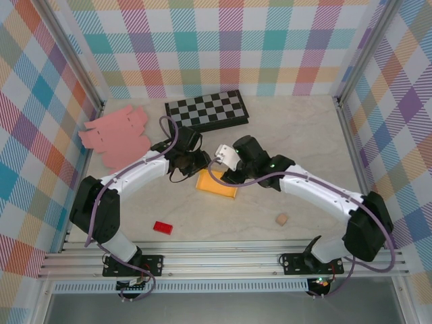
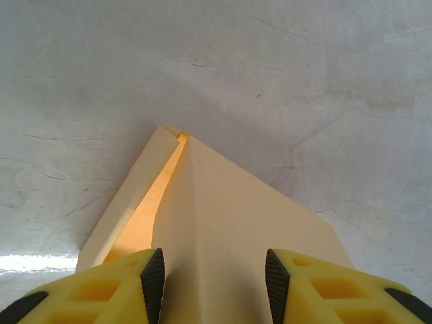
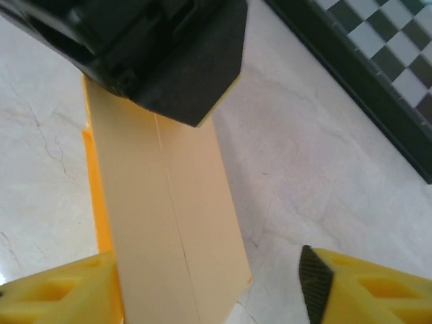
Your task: Fold the paper box
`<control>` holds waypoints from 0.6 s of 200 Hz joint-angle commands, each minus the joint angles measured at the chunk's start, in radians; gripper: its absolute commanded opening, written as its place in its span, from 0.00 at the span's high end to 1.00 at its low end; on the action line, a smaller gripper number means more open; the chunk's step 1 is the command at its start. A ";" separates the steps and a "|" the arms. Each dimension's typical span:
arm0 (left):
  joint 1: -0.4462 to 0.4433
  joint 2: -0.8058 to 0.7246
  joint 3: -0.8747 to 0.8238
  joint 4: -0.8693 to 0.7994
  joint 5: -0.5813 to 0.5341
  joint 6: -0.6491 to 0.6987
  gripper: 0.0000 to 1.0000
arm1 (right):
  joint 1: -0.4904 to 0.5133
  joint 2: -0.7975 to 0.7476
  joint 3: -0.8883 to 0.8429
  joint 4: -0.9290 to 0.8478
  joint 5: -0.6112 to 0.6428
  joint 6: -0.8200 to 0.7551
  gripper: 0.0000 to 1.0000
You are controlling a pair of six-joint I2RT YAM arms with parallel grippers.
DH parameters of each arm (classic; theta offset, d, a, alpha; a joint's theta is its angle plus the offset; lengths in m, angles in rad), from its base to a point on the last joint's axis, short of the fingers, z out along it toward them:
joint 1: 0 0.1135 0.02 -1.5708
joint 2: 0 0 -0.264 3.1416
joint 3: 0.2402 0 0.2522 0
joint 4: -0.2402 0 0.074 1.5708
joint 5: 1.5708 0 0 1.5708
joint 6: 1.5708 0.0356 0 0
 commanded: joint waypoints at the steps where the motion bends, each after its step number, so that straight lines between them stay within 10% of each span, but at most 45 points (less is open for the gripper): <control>1: -0.007 0.000 0.000 -0.039 -0.031 0.022 0.55 | -0.029 -0.088 0.041 -0.035 0.021 0.294 0.28; 63: -0.007 -0.003 -0.009 -0.030 -0.040 0.011 0.56 | -0.115 -0.006 0.125 -0.379 0.060 1.159 0.20; 120: -0.007 -0.036 -0.044 -0.023 -0.054 0.003 0.56 | -0.118 -0.038 0.025 -0.302 -0.126 1.424 0.22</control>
